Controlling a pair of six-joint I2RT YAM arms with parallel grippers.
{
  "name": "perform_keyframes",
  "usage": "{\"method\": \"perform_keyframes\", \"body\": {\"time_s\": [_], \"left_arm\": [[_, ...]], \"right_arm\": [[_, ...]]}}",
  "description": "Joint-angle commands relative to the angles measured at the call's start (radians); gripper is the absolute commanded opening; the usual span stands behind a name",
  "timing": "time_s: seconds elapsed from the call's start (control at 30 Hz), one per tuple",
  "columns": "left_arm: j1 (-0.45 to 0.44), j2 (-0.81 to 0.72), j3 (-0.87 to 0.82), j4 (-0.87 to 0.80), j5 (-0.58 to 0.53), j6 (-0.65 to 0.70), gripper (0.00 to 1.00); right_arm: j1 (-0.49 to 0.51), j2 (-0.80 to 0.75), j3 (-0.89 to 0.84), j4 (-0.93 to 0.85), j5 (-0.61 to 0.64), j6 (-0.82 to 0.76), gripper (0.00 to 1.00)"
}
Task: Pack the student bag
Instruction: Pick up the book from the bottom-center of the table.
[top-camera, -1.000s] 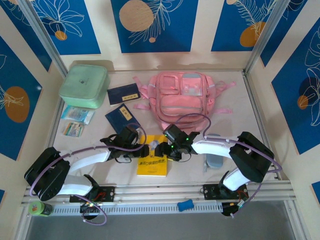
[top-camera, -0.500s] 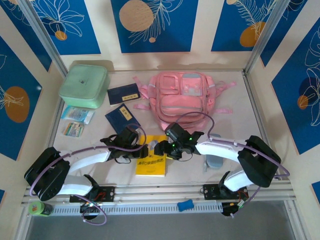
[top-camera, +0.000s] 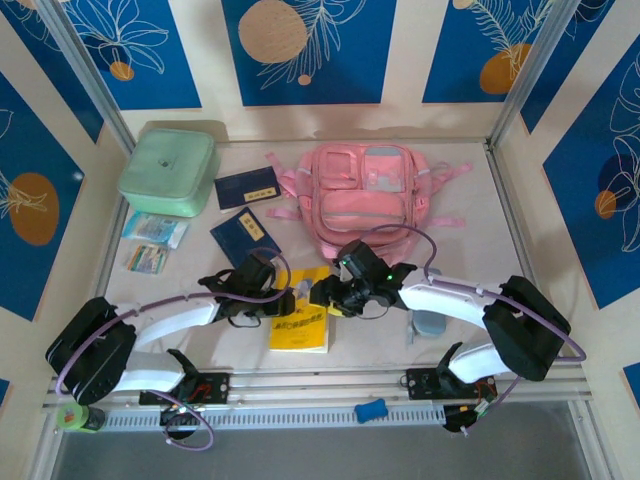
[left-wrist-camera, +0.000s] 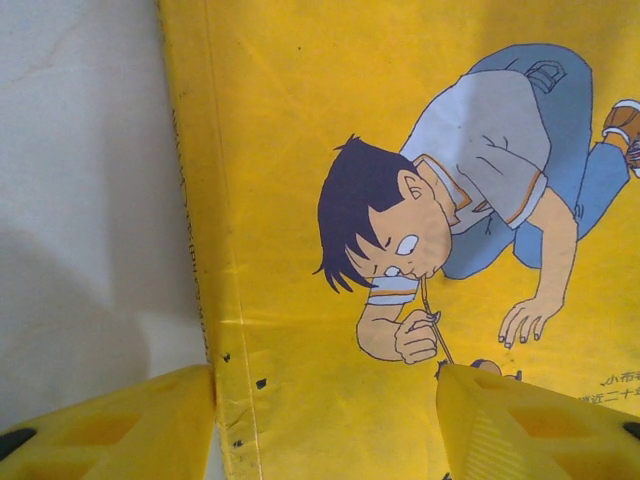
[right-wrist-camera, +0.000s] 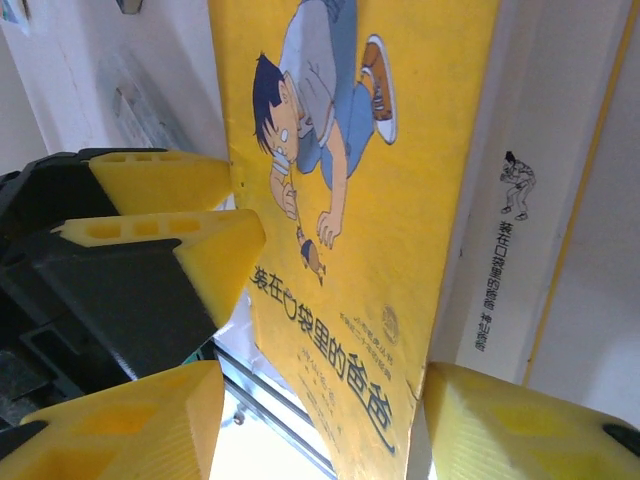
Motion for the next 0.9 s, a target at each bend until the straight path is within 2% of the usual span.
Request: {"method": "perform_keyframes", "body": {"time_s": [0.0, 0.2, 0.5, 0.6, 0.7, 0.87], "left_arm": [[-0.015, -0.028, -0.010, 0.003, 0.003, -0.016, 0.59], [-0.022, -0.034, -0.013, 0.015, 0.005, -0.030, 0.59], [-0.030, -0.038, -0.026, 0.036, 0.002, -0.035, 0.57], [-0.033, -0.040, -0.033, 0.032, -0.010, -0.038, 0.56], [-0.034, -0.035, -0.032, 0.030, -0.006, -0.042, 0.56], [-0.038, -0.035, -0.033, 0.039, -0.014, -0.051, 0.56]], "right_arm": [[-0.001, -0.019, -0.019, 0.031, -0.027, 0.037, 0.55], [-0.004, 0.000, -0.048, 0.124, -0.048, 0.075, 0.54], [-0.002, -0.018, -0.030, 0.053, -0.053, 0.021, 0.43], [-0.003, -0.061, -0.076, 0.100, -0.053, 0.033, 0.37], [-0.005, -0.066, -0.081, 0.110, -0.058, 0.027, 0.41], [-0.005, 0.011, -0.057, 0.110, -0.070, -0.010, 0.44]]}}
